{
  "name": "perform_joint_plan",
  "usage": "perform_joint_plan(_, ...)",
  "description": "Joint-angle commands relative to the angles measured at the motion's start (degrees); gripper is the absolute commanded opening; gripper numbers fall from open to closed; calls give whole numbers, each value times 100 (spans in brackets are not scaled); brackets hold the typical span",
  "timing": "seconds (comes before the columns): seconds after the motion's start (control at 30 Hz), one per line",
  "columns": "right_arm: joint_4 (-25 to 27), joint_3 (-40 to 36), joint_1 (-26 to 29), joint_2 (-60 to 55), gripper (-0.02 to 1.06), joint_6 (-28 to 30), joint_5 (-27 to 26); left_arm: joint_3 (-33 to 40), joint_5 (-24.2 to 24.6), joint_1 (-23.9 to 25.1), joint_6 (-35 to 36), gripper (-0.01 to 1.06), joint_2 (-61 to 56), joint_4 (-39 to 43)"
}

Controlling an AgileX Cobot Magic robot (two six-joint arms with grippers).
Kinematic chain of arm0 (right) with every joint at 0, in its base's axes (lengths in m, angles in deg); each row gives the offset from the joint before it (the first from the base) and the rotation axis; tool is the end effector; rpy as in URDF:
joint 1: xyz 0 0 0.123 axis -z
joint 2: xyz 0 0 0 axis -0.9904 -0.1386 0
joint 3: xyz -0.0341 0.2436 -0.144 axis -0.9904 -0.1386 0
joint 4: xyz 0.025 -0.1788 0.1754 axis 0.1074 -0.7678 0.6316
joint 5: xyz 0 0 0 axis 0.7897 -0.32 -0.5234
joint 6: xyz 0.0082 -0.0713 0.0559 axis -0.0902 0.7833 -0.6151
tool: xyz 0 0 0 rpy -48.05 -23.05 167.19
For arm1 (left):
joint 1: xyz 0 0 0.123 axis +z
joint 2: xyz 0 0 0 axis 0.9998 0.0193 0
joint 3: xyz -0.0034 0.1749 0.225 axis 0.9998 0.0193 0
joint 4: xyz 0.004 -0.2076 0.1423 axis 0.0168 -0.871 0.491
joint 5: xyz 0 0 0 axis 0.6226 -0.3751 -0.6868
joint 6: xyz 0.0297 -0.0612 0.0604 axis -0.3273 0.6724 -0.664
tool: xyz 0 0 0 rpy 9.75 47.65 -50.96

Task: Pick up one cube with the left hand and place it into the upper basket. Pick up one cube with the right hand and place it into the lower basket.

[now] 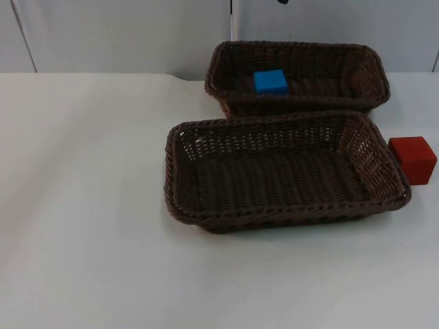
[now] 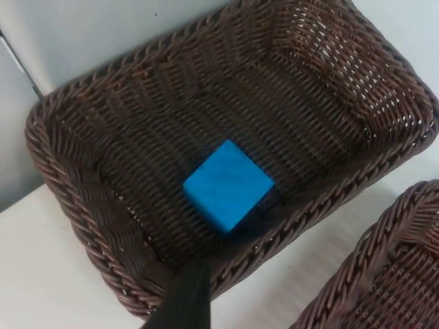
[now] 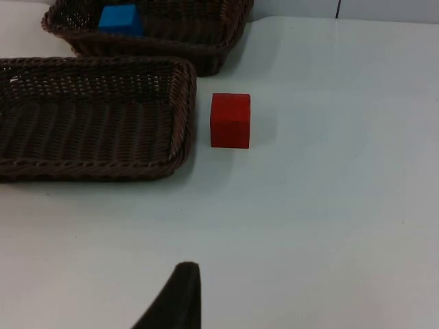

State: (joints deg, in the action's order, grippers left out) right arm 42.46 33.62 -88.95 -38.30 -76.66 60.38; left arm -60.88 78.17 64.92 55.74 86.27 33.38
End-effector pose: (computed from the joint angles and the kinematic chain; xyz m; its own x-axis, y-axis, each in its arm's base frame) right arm -0.0073 -0.0009 0.2804 -0.4553 -0.0820 -0.8866 -0.1324 0.9909 -0.0236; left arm 0.4646 -0.2327 0.2852 -0.6009 0.4267 -0.6758 0.6462 0.7570 -0.0966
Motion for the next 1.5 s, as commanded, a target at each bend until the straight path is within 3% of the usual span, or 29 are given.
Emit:
perform_joint_plan(0.0, 0, -9, 23, 18, 105, 1, -16, 45, 50, 0, 70, 105, -103, 67)
perform_joint_plan(0.23, 0, -9, 23, 18, 105, 1, -16, 432, -63, 0, 99, 105, -218, 68)
perform_joint_plan(0.4, 0, -9, 23, 18, 105, 1, -16, 1335, -512, 0, 42, 105, -608, 81)
perform_joint_plan(0.73, 0, -9, 23, 18, 105, 1, -16, 3956, -2061, 0, 30, 105, -2103, 136)
perform_joint_plan(0.97, 0, -9, 23, 18, 105, 1, -16, 4870, -2402, 179, 69, 105, -2672, -27)
perform_joint_plan(1.27, 0, -9, 23, 18, 105, 1, -16, 6221, -2677, 879, 69, 105, -3674, -497)
perform_joint_plan(1.47, 0, -9, 23, 18, 105, 1, -16, 6855, -2887, 936, 69, 105, -4278, -510)
